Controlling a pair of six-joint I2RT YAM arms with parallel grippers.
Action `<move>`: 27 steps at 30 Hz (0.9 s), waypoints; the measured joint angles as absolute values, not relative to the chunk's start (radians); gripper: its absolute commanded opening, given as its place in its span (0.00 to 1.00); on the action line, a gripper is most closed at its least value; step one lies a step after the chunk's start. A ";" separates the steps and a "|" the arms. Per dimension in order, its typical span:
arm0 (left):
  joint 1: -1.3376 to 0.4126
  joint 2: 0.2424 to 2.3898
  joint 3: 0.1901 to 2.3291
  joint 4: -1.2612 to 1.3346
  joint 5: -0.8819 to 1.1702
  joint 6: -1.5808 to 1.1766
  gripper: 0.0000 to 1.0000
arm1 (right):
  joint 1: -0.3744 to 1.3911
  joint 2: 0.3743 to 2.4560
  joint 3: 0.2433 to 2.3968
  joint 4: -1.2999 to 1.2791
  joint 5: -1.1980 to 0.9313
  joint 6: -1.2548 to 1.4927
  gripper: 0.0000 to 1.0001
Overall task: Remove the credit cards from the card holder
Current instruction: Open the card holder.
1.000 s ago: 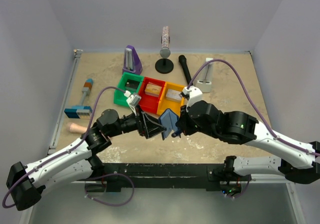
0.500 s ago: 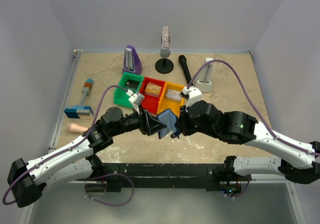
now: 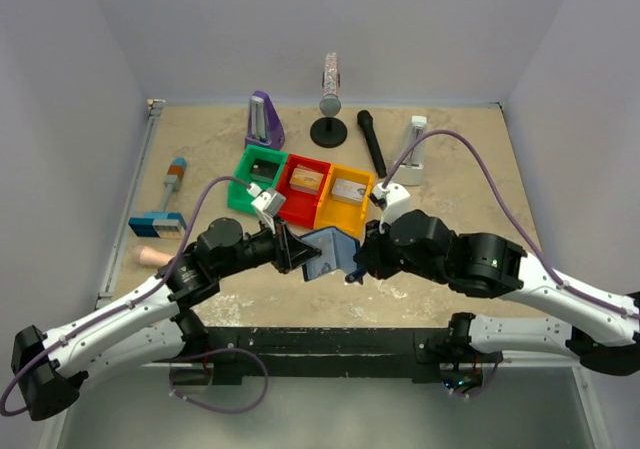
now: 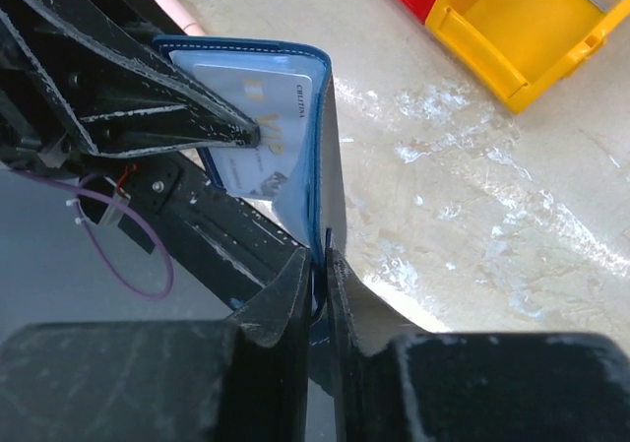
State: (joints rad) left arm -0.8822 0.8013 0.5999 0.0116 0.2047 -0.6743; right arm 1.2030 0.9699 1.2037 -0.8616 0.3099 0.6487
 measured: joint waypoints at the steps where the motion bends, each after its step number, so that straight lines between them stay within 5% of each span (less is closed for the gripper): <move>1: -0.884 0.791 0.601 -0.001 0.202 -0.667 0.00 | 1.203 0.961 1.198 -0.858 0.306 0.646 0.35; 3: -0.884 0.781 0.604 -0.038 0.184 -0.660 0.00 | 1.203 0.941 1.186 -0.854 0.300 0.638 0.54; 7: -0.882 0.786 0.604 -0.139 0.130 -0.649 0.00 | 1.203 0.885 1.170 -0.863 0.297 0.620 0.60; 15: -0.882 0.909 0.658 -0.278 0.071 -0.672 0.00 | 1.202 0.798 1.137 -0.770 0.179 0.537 0.35; 27: -0.882 1.082 0.799 -0.463 -0.004 -0.778 0.00 | 1.202 1.051 1.037 -0.544 -0.004 0.536 0.31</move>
State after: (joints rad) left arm -0.8818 1.0817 0.7990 -0.4625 -0.0044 -0.7776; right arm 1.2022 1.0512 1.0374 -0.5442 -0.0036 0.5358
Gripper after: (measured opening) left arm 0.134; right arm 0.328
